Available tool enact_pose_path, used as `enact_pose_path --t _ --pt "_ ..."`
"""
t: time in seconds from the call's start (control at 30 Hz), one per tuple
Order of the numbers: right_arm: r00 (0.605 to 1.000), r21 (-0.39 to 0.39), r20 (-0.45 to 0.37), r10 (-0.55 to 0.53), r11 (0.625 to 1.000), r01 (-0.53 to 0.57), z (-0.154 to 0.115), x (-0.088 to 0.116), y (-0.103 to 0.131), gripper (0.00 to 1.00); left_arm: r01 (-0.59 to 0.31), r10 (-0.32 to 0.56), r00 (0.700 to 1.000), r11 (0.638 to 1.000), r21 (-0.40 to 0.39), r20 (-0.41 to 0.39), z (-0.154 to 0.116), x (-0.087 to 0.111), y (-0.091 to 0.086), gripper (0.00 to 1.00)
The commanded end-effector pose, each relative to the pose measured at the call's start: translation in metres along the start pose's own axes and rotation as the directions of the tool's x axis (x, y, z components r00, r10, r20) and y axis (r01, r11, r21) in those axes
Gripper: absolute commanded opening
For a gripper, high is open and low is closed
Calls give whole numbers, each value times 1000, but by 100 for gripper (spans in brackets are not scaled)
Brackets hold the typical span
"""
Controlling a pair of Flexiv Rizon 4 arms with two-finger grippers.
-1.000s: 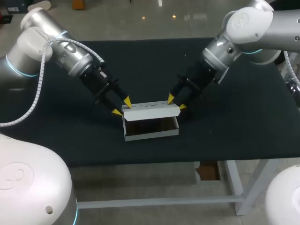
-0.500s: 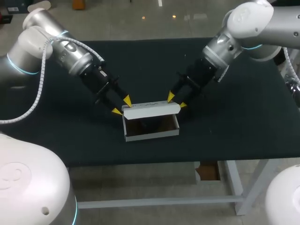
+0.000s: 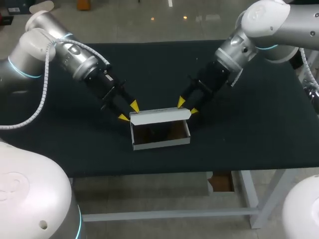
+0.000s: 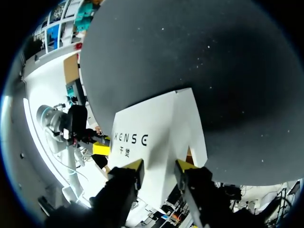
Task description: Assemble the packaging by folding the flat box into shape, placing the metal phone stand inside, and closing the box properly
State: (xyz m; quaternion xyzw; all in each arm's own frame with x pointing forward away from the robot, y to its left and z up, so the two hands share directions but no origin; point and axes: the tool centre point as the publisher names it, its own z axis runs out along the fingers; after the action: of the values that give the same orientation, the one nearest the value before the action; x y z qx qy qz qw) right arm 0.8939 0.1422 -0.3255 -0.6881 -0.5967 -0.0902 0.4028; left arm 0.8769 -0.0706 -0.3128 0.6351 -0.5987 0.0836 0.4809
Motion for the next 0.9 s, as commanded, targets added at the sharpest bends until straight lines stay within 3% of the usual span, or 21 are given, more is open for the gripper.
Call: enact_pose_path --t 0.03,0.9 --pt "1000 18 -3 -1 1000 1 2 5 4 44 1 -1 1000 1000 -18 -1 1 4 -6 47" --pt "1000 40 -12 1 999 -1 1 8 6 44 24 -25 1000 999 -48 -19 -5 7 -8 46"
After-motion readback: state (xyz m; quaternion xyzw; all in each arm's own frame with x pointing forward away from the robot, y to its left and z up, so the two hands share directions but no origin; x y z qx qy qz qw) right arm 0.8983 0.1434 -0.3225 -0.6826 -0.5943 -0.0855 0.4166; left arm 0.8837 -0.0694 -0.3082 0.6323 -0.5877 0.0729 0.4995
